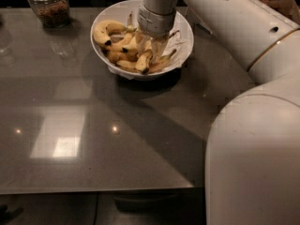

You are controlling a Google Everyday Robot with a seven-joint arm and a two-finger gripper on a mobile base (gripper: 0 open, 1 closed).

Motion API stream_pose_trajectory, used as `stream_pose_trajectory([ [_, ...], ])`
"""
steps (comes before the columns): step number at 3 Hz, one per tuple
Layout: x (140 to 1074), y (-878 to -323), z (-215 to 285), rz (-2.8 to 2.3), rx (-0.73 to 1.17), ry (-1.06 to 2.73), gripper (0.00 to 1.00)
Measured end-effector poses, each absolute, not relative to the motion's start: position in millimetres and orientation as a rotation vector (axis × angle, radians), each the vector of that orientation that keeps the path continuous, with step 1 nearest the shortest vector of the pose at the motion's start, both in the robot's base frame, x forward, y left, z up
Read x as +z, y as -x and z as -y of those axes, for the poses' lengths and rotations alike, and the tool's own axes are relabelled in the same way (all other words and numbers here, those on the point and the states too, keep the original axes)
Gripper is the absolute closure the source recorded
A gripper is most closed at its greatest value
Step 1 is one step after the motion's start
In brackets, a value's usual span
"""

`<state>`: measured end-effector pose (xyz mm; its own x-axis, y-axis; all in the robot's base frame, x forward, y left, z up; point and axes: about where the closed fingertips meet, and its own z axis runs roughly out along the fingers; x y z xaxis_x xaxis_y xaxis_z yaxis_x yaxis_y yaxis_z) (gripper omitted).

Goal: Pick banana from white bowl

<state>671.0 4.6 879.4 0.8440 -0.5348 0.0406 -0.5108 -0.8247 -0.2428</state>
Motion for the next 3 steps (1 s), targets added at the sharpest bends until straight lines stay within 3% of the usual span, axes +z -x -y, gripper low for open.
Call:
stream_pose_trajectory([
  [1, 896, -663, -10, -0.814, -0.161, 2.773, 0.95],
  [3, 933, -641, 9, -0.900, -0.177, 2.669, 1.00],
])
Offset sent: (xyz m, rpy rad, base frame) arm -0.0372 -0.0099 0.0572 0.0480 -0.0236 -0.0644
